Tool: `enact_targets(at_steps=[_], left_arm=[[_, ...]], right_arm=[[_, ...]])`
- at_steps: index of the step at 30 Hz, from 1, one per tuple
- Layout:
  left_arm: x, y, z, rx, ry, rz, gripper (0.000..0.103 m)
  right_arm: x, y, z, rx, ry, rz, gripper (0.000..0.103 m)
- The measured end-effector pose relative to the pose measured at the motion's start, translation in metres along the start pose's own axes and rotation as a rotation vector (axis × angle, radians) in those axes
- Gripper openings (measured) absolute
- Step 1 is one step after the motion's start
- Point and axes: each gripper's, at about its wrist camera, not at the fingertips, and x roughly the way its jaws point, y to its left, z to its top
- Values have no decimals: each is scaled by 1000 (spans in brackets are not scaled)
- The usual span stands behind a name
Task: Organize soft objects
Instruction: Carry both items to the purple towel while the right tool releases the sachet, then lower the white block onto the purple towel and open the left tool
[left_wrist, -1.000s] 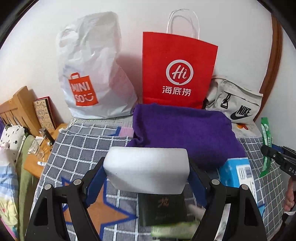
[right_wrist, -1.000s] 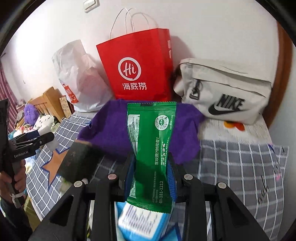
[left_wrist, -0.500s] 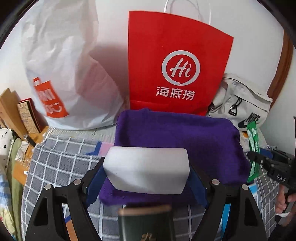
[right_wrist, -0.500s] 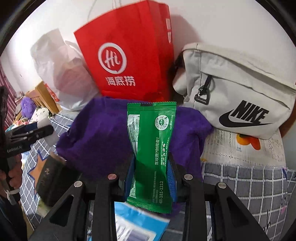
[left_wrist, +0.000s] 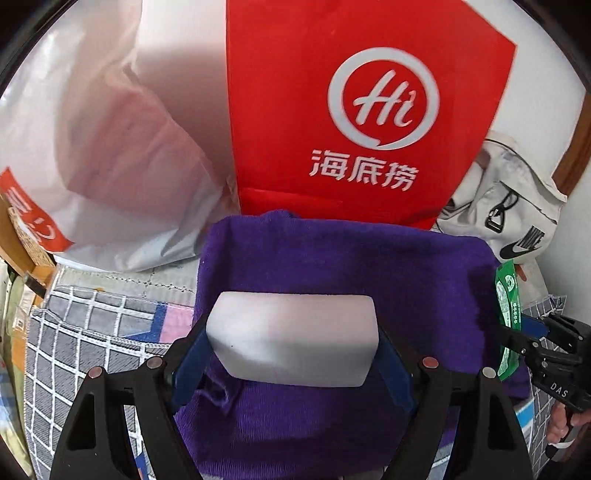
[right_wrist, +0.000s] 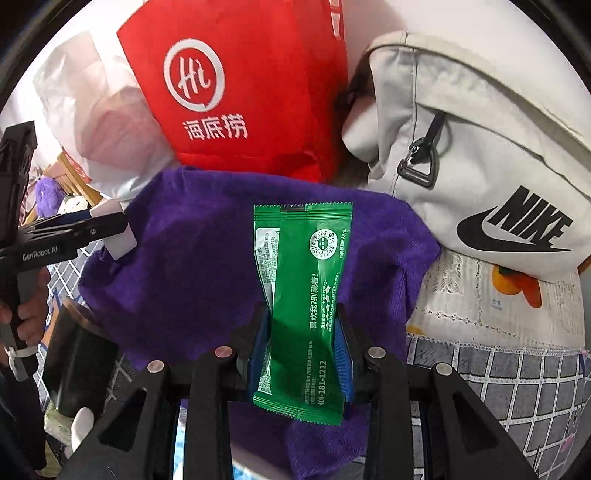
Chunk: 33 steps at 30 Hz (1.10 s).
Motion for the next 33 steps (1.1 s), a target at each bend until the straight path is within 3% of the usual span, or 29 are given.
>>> enact_targets(at_steps=[16,21,33], left_arm=[[25,-5,13,11,68,-33,83],[29,-14,14,38,73,-22,89],[-4,-17,10,40,44,-12,89]], right_arm=[[23,-5,7,-23,21,-3,36],[19,-6,7,-21,9,1,51],[-14,1,1,-14,-30,-20,62]])
